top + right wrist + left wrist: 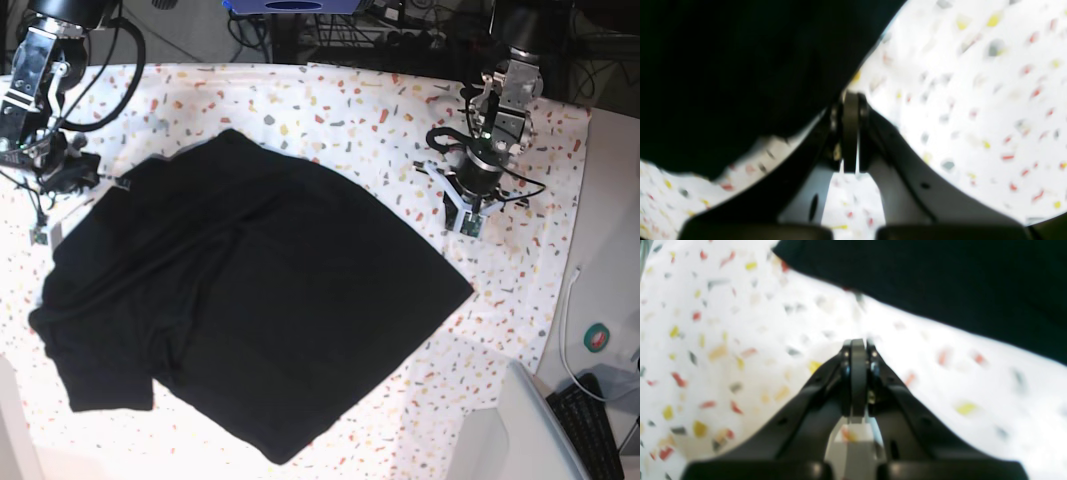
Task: Layout the t-shirt on the table in an organized manner, then fold the t-shirt properly
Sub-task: 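Release the shirt and reposition both grippers at its shoulder edges, then grasp the shirt edge with the right gripper, lift and pull it outward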
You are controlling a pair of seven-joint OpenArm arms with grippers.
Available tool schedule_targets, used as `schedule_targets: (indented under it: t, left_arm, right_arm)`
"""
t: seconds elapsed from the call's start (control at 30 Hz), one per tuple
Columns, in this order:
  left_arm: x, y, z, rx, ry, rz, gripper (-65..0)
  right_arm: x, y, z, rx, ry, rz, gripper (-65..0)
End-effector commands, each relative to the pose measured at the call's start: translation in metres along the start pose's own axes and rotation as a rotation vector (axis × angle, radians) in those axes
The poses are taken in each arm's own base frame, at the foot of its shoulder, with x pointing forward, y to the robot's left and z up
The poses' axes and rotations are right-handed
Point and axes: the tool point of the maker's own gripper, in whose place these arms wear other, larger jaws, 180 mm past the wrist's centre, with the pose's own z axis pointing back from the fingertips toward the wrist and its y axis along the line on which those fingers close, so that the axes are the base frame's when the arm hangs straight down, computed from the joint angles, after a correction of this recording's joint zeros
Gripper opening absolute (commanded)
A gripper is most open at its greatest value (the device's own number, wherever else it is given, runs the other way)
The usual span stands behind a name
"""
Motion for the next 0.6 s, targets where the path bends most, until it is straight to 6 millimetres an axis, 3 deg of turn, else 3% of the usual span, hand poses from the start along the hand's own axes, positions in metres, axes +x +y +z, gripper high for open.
schedule_targets:
  t: [0.0, 0.03, 0.13, 0.2, 0.23, 0.33, 0.4, 0.47, 0.53, 0.57]
  left_arm:
    - [0.028, 0.015, 0.000, 0.046, -0.082, 0.006, -65.0]
    - [0.037, 0.021, 0.001, 0.063, -0.104, 0.015, -65.0]
    - [0.060, 0.033, -0.005, 0.100, -0.151, 0.045, -65.0]
    - [0.072, 0.035, -0.013, 0.111, -0.171, 0.069, -65.0]
    - [0.077, 0.035, -0.019, 0.113, -0.174, 0.082, -65.0]
    - [0.089, 0.032, -0.039, 0.106, -0.169, 0.104, -65.0]
    - [0.081, 0.025, -0.055, 0.098, -0.122, 0.121, -65.0]
    - [0.066, 0.019, -0.070, 0.089, -0.051, 0.077, -65.0]
    - [0.049, 0.011, -0.076, 0.075, 0.011, 0.019, -65.0]
    - [0.044, 0.010, -0.077, 0.072, 0.025, -0.003, -65.0]
  right_arm:
    - [0.004, 0.010, 0.003, 0.028, -0.010, -0.003, -65.0]
    - [0.003, 0.013, 0.002, 0.035, -0.007, -0.010, -60.0]
    - [0.003, 0.025, -0.008, 0.064, -0.023, -0.031, -30.5]
    - [0.003, 0.029, -0.018, 0.077, -0.044, -0.047, -20.7]
    - [0.003, 0.029, -0.024, 0.083, -0.048, -0.055, -19.5]
    - [-0.006, 0.032, -0.042, 0.098, -0.004, -0.074, -24.5]
    - [-0.016, 0.036, -0.052, 0.111, 0.036, -0.086, -31.7]
    - [-0.023, 0.035, -0.055, 0.111, 0.056, -0.094, -45.6]
    - [-0.024, 0.033, -0.052, 0.104, 0.058, -0.089, -64.7]
    - [-0.024, 0.030, -0.048, 0.098, 0.048, -0.084, -65.0]
